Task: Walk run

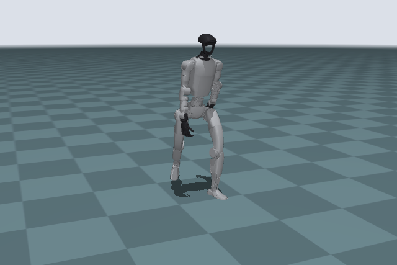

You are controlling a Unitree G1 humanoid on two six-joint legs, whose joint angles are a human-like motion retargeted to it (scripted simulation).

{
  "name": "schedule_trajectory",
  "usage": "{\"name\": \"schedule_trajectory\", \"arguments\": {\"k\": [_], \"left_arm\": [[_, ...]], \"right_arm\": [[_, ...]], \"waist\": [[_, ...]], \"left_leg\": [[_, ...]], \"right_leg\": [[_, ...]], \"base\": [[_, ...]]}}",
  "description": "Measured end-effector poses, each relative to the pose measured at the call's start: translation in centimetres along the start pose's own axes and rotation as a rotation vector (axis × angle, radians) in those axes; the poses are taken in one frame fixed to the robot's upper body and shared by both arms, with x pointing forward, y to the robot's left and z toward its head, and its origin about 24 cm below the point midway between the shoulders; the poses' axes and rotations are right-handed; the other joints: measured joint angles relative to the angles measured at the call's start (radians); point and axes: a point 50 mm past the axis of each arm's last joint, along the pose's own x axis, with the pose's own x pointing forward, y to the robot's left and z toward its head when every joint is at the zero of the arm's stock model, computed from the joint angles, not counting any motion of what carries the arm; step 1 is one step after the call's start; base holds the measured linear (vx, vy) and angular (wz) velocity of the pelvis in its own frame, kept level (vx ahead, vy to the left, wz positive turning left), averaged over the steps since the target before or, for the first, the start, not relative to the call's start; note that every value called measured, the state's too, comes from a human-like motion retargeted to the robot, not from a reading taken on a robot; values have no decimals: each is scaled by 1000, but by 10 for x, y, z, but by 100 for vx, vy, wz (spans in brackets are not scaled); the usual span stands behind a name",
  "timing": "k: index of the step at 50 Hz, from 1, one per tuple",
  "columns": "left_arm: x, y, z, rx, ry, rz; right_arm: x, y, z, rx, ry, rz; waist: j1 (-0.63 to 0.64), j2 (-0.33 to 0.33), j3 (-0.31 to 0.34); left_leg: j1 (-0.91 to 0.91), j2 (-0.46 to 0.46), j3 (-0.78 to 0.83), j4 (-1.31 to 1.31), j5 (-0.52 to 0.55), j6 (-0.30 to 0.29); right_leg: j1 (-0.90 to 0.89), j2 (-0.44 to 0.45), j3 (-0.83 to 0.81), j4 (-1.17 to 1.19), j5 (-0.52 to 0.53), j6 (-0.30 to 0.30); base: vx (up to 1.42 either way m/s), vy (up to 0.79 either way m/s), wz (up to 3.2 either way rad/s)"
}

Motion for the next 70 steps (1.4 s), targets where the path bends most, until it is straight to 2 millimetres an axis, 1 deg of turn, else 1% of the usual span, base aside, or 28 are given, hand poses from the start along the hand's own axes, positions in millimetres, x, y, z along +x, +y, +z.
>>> {"name": "schedule_trajectory", "arguments": {"k": [2,3,5,6,10,15,18,21,22,23,25,28,30,33,35,37,44,47,50,52,53,55,57,58,60,63,66,70], "left_arm": [[-9,9,24,35,-71,26],[-15,17,37,57,-112,48],[-31,35,67,87,-223,126],[-41,43,83,80,-295,181],[-89,77,135,64,-549,405],[-163,113,182,185,-778,556],[-210,129,200,264,-905,649],[-235,134,207,316,-990,740],[-235,134,206,324,-999,763],[-230,133,204,321,-993,779],[-206,130,192,293,-943,767],[-143,105,168,248,-805,630],[-101,82,146,228,-663,500],[-61,56,113,240,-425,348],[-44,44,90,247,-284,274],[-30,34,67,238,-167,260],[-4,16,2,257,50,204],[-1,13,-12,236,111,143],[-2,16,-18,199,136,99],[-3,19,-13,187,109,110],[-4,21,-9,184,84,124],[-7,22,9,156,-5,150],[-16,31,32,136,-108,184],[-21,37,42,132,-153,199],[-34,48,65,128,-249,245],[-62,69,101,143,-378,367],[-97,90,135,209,-507,465],[-154,110,176,309,-698,566]], "right_arm": [[-1,16,-30,40,76,-20],[-2,22,-43,75,106,-39],[-6,28,-63,157,159,-87],[-7,32,-72,179,192,-95],[-21,45,-116,261,392,-52],[-36,58,-148,425,492,78],[-35,63,-148,562,454,92],[-32,63,-141,650,431,82],[-32,61,-139,657,428,86],[-31,59,-136,649,427,94],[-29,53,-131,594,425,100],[-21,42,-112,489,377,73],[-18,34,-102,422,343,63],[-11,22,-77,338,284,35],[-6,18,-58,263,255,-19],[-2,9,-39,193,184,-66],[-3,-22,28,5,-75,-51],[-5,-30,40,-1,-95,-55],[-3,-25,29,26,-45,-49],[-2,-17,3,69,35,-28],[-3,-12,-15,94,83,-11],[-6,3,-46,120,168,24],[-9,17,-70,135,239,42],[-12,20,-81,136,277,50],[-17,22,-97,122,343,58],[-20,30,-109,118,387,41],[-24,38,-120,200,403,38],[-30,49,-135,331,437,71]], "waist": [[-21,35,-11],[-29,72,-14],[-23,124,0],[-46,124,13],[-202,46,26],[-316,19,25],[-385,14,26],[-400,9,2],[-389,4,-7],[-375,2,-19],[-373,-13,-29],[-428,-38,-19],[-396,-122,-28],[-355,-208,-3],[-297,-181,17],[-230,-111,29],[-48,-23,43],[-14,-30,22],[1,-31,0],[9,-10,-24],[35,-2,-28],[64,4,-21],[9,56,-20],[-6,83,-14],[-26,105,2],[-136,72,27],[-242,53,25],[-331,32,18]], "left_leg": [[30,9,-95,84,-113,12],[70,43,-81,99,-161,26],[154,117,-47,108,-227,23],[207,106,-33,79,-241,21],[431,-93,-8,-179,-210,39],[638,-194,-20,-329,-238,28],[741,-224,-100,-359,-275,17],[822,-226,-100,-357,-272,-18],[845,-230,-93,-348,-248,-36],[865,-231,-85,-332,-207,-59],[912,-255,-56,-285,-68,-90],[930,-208,167,-87,279,-5],[921,-236,344,67,363,100],[788,-199,410,302,195,131],[611,-128,358,442,121,64],[454,-63,295,464,50,-18],[126,-36,275,-23,-87,-51],[3,-83,121,-195,-107,-81],[-9,-92,131,-182,-73,-16],[52,-50,271,-122,6,17],[52,-54,117,-89,19,16],[70,-56,-46,4,-47,22],[163,-18,-101,45,-155,21],[222,20,-51,40,-184,36],[335,62,31,-3,-217,38],[484,-65,7,-165,-198,42],[598,-126,52,-276,-199,39],[722,-197,-12,-354,-238,22]], "right_leg": [[-62,-32,-73,206,218,-46],[-81,-37,-152,312,253,-97],[-147,-64,-225,510,127,-160],[-222,-93,-213,598,66,-151],[-563,-261,-157,802,-112,-60],[-792,-339,-203,471,-296,-85],[-885,-308,-145,150,-355,-92],[-935,-300,-175,37,-400,-68],[-930,-300,-210,51,-400,-91],[-921,-299,-229,95,-390,-151],[-890,-313,-243,153,-284,-200],[-865,-398,-36,303,-336,-166],[-780,-446,-14,295,-399,-164],[-656,-538,-72,273,-434,-115],[-545,-447,-109,176,-422,-91],[-415,-301,-209,17,-381,-87],[-155,-71,-164,-186,-400,3],[-101,-64,-135,-193,-412,53],[-37,-58,-85,-160,-357,114],[15,-37,-93,-117,-251,127],[37,-30,-79,-82,-162,102],[29,-63,-59,64,56,-3],[-12,-65,-141,288,201,-95],[-35,-74,-171,401,194,-142],[-152,-101,-139,606,68,-152],[-399,-202,-102,806,-67,-90],[-573,-271,-161,746,-175,-77],[-760,-296,-195,407,-295,-91]], "base": [[157,6,17],[129,7,12],[97,4,-20],[105,-1,-4],[91,2,92],[115,-14,84],[117,-34,107],[114,-37,44],[132,-37,-47],[139,-38,-59],[153,-40,-36],[131,-24,33],[122,-31,-45],[102,-29,10],[114,-25,-50],[94,-21,-89],[92,-9,-81],[125,4,-39],[118,6,-30],[179,17,-23],[160,7,-64],[152,-1,-62],[121,-2,36],[128,3,20],[136,2,-8],[88,-5,65],[85,-8,115],[105,-18,100]]}}
